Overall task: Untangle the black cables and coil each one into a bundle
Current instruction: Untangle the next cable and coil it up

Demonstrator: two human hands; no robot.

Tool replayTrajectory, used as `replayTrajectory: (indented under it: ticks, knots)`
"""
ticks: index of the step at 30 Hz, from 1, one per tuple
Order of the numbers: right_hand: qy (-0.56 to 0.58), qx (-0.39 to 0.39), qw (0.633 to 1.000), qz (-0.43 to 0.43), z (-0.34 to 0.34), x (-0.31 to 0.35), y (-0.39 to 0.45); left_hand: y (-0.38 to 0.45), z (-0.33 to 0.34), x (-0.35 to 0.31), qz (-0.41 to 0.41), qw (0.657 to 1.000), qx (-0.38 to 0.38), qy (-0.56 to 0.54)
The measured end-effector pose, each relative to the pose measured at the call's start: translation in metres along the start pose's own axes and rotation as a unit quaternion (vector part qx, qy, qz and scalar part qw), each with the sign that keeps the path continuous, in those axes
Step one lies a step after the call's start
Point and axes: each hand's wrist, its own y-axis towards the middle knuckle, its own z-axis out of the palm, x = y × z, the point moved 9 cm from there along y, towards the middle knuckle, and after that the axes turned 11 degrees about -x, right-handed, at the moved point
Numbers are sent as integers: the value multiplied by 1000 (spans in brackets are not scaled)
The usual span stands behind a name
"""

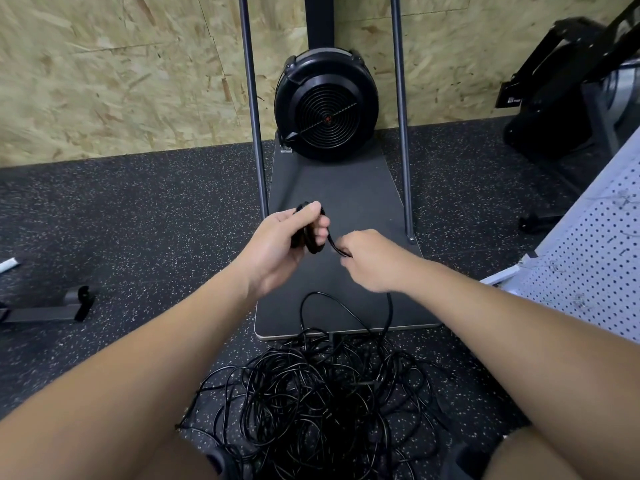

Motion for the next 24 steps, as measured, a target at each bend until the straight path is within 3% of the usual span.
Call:
replayTrajectory:
  ticks: [4, 10, 15, 18, 22, 24]
  knots:
    - [41, 19, 999, -22, -2, 15, -4, -3, 5, -4, 62, 996, 2, 72]
    - [152, -67, 986, 3, -26, 23, -3, -6, 5, -10, 105, 981, -17, 162]
    - [222, -100, 969, 35, -33, 30, -9, 0, 3, -18, 166, 918, -42, 358]
    - [309, -43, 946, 92, -26, 31, -15, 1, 0, -21, 170, 895, -55, 409]
    - [469, 46, 865, 172, -9, 37, -22, 3, -5, -25, 201, 839, -67, 502]
    - [488, 79, 849, 185, -7, 35, -21, 3, -4, -25, 198, 839, -53, 504]
